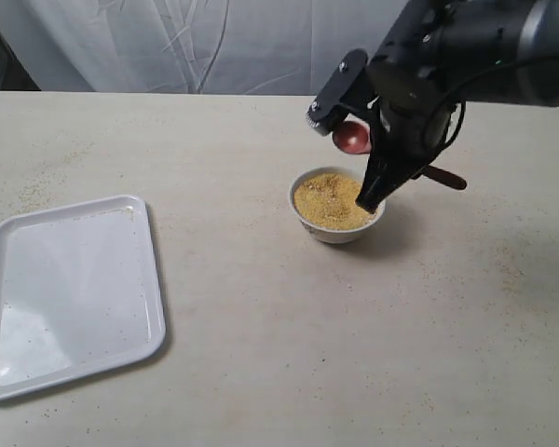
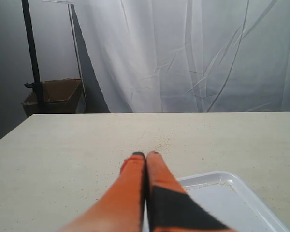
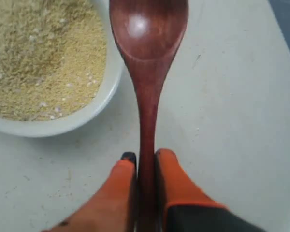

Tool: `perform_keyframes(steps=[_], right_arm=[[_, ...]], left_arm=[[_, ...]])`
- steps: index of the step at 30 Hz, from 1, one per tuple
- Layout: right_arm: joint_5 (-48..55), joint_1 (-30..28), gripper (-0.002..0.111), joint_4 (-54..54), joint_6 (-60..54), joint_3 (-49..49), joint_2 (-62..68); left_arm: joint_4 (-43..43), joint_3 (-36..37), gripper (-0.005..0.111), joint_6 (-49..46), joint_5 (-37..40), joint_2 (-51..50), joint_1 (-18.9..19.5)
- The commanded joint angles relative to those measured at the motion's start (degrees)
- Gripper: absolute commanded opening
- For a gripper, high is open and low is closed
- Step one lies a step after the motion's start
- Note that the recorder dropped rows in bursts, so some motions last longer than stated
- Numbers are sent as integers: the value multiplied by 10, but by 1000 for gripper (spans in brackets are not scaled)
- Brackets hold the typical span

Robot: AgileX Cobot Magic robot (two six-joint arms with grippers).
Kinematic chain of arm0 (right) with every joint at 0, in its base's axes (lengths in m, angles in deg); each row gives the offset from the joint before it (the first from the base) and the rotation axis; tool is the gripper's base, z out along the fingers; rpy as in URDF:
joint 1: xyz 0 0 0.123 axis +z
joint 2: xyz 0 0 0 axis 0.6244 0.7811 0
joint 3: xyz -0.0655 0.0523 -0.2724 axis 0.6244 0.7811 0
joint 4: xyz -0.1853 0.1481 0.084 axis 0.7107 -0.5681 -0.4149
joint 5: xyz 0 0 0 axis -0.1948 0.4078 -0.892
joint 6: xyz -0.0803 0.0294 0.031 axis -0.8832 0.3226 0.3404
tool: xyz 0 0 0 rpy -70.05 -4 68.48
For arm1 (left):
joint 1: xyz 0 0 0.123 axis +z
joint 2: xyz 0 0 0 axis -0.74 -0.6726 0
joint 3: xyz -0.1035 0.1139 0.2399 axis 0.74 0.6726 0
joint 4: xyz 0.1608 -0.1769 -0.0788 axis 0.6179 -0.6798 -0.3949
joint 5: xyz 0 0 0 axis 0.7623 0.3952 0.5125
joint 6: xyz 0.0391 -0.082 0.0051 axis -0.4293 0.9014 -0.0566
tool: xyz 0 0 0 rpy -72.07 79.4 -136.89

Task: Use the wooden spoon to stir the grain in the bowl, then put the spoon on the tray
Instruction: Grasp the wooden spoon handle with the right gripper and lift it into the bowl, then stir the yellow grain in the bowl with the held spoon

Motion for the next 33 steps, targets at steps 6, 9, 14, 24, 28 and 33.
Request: perform_keyframes(steps=[6,9,14,24,28,33], right_arm=[[-8,-2,-1,31,-4,-4,74],[-10,5,-1,31,-4,-4,78],[-4,20,-1,30,-5,-4,79],[36,34,-1,61,-6,-4,121],[59,50,-1,74,-6,-4,124],[70,69,-1,73,-6,-4,123]], left_arm=[[-2,3,0,3,0,3,-3],[-2,3,0,3,0,3,-3],[-2,3,0,3,0,3,-3],[-2,3,0,3,0,3,-3],[-2,3,0,3,0,3,-3],[-2,3,0,3,0,3,-3]])
